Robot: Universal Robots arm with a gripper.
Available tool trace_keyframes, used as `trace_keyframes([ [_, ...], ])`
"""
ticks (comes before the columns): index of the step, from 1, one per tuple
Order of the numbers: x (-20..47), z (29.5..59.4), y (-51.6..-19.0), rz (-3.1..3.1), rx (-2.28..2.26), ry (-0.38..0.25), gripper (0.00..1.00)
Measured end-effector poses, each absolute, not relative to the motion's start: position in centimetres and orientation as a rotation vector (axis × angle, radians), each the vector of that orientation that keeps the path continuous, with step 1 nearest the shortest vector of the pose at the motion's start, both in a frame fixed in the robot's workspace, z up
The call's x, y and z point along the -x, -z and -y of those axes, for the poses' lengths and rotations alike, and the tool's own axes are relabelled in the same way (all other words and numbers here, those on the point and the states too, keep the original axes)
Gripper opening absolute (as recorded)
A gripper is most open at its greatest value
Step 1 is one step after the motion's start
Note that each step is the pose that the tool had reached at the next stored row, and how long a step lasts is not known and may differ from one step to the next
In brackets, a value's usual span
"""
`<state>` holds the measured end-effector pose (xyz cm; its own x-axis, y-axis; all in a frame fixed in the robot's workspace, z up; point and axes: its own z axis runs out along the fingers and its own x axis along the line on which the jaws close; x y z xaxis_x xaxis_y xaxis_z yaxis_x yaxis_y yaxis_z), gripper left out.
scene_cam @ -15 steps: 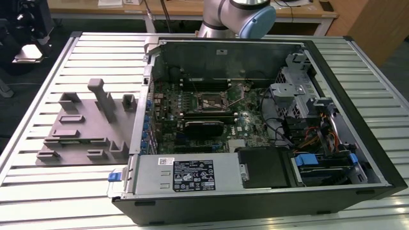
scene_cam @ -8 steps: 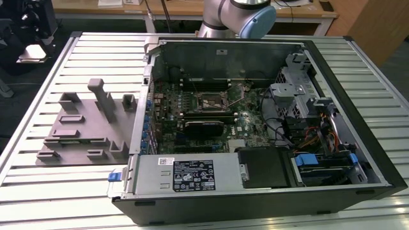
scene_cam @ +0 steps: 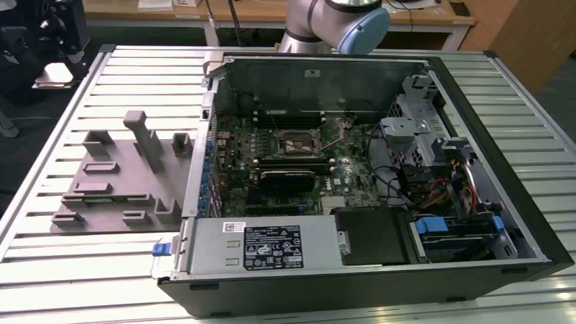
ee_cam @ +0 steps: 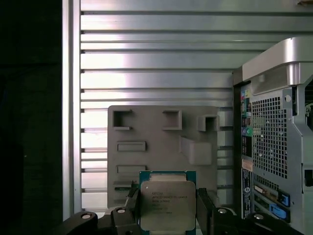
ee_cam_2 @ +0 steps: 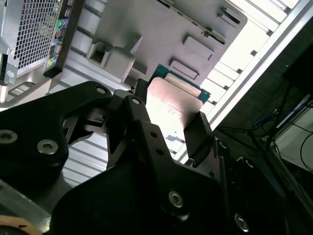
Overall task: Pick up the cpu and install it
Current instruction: 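Pick up the cpu and move it towards the insertion slot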
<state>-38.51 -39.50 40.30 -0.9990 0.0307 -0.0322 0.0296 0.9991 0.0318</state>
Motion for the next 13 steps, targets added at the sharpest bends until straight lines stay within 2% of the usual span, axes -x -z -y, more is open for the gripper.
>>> trace_keyframes([
  [13, 36.7, 39.5, -40.3, -3.108, -0.047, -0.049, 0.54],
])
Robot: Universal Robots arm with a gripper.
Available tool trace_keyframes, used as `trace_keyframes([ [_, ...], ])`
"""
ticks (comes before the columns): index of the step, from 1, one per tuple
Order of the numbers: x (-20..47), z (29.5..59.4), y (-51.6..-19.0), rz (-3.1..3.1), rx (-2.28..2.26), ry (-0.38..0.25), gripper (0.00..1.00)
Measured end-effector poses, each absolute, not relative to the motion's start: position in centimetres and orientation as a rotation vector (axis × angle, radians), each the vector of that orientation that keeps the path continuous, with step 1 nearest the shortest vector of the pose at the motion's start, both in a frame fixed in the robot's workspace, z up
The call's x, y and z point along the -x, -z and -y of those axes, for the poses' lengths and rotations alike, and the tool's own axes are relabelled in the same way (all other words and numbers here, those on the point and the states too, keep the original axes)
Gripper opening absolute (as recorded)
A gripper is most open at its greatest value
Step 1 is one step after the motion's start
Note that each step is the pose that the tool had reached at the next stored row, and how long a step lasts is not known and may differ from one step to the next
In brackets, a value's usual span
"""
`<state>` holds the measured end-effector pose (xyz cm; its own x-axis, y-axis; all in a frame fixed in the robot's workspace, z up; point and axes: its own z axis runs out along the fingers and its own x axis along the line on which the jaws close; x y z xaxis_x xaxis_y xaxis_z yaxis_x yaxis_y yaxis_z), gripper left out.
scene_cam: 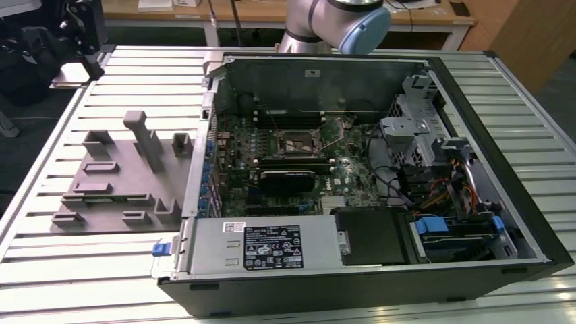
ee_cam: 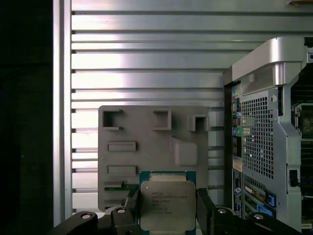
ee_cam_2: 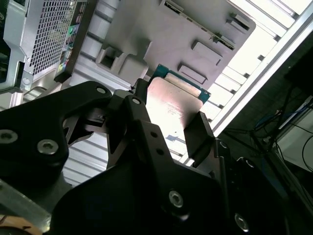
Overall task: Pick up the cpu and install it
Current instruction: 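Pick up the cpu and move it towards the insertion slot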
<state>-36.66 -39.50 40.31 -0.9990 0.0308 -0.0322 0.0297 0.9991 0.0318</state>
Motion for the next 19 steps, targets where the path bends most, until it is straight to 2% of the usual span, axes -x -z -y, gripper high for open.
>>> trace_keyframes([
  [19, 33.4, 39.5, -40.3, -3.108, -0.047, -0.049, 0.54],
])
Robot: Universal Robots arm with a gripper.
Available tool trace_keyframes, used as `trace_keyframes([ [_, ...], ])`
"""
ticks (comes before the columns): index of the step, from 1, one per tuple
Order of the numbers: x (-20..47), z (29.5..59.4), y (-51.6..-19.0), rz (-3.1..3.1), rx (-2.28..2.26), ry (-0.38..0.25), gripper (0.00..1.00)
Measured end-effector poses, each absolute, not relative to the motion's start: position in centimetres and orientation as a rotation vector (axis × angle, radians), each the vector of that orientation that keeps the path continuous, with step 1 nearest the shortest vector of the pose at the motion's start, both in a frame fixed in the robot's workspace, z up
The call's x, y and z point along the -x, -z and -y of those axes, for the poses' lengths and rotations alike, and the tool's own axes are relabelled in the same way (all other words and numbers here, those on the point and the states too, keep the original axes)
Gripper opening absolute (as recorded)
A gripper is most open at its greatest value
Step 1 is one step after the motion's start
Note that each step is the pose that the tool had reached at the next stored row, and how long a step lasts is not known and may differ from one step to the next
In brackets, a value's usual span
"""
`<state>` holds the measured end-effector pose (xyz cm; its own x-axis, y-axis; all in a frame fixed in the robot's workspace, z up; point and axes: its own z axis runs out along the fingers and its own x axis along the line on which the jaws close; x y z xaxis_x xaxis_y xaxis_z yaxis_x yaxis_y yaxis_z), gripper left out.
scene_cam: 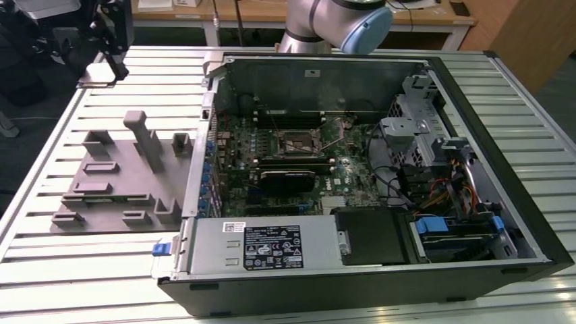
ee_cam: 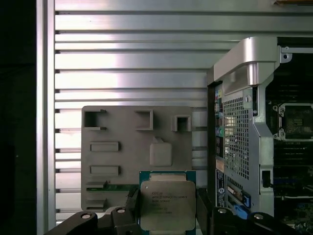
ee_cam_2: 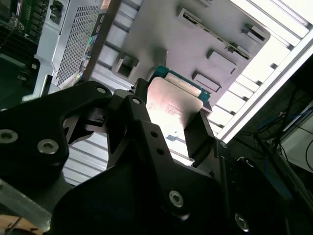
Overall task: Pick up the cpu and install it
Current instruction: 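Pick up the cpu and move it towards the insertion slot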
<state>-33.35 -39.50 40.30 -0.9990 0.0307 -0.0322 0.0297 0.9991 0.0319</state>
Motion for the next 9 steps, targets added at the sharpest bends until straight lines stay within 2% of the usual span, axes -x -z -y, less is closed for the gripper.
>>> trace_keyframes([
  [9, 31.9, 39.5, -40.3, -3.108, -0.047, -0.049, 0.54],
])
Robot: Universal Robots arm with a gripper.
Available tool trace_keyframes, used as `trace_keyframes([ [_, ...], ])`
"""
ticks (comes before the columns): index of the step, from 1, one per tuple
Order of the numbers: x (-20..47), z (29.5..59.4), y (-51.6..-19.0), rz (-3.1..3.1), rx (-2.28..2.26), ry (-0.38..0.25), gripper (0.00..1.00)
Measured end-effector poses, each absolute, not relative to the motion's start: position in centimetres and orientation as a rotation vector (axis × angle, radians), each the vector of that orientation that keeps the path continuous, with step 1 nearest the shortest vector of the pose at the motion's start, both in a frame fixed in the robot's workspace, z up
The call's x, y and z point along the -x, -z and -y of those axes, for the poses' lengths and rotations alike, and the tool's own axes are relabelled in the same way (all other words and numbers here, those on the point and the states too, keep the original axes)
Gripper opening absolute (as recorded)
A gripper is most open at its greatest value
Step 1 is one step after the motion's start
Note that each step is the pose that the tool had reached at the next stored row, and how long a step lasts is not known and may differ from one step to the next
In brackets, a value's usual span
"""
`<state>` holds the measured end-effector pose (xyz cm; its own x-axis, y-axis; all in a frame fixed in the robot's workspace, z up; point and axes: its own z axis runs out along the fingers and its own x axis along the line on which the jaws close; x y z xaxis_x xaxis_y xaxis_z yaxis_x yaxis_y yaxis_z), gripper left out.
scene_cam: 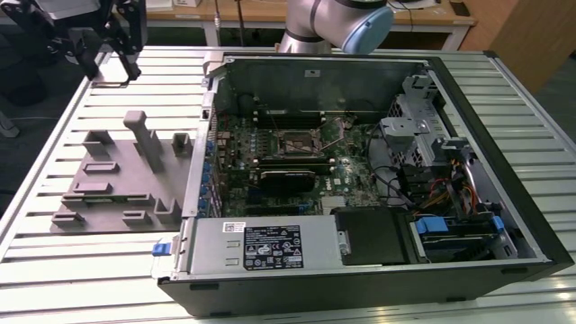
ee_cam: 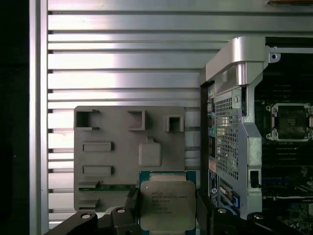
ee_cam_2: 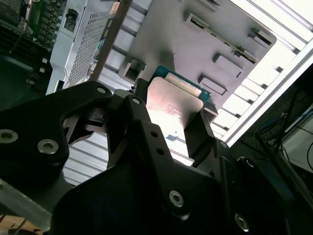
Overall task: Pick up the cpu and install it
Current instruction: 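Pick up the cpu and move it towards the insertion slot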
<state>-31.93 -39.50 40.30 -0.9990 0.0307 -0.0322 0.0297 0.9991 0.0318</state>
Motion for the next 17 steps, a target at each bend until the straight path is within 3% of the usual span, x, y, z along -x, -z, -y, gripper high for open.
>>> trace_keyframes([
  [17, 28.6, 39.5, -40.3, -3.108, -0.047, -0.049, 0.54],
])
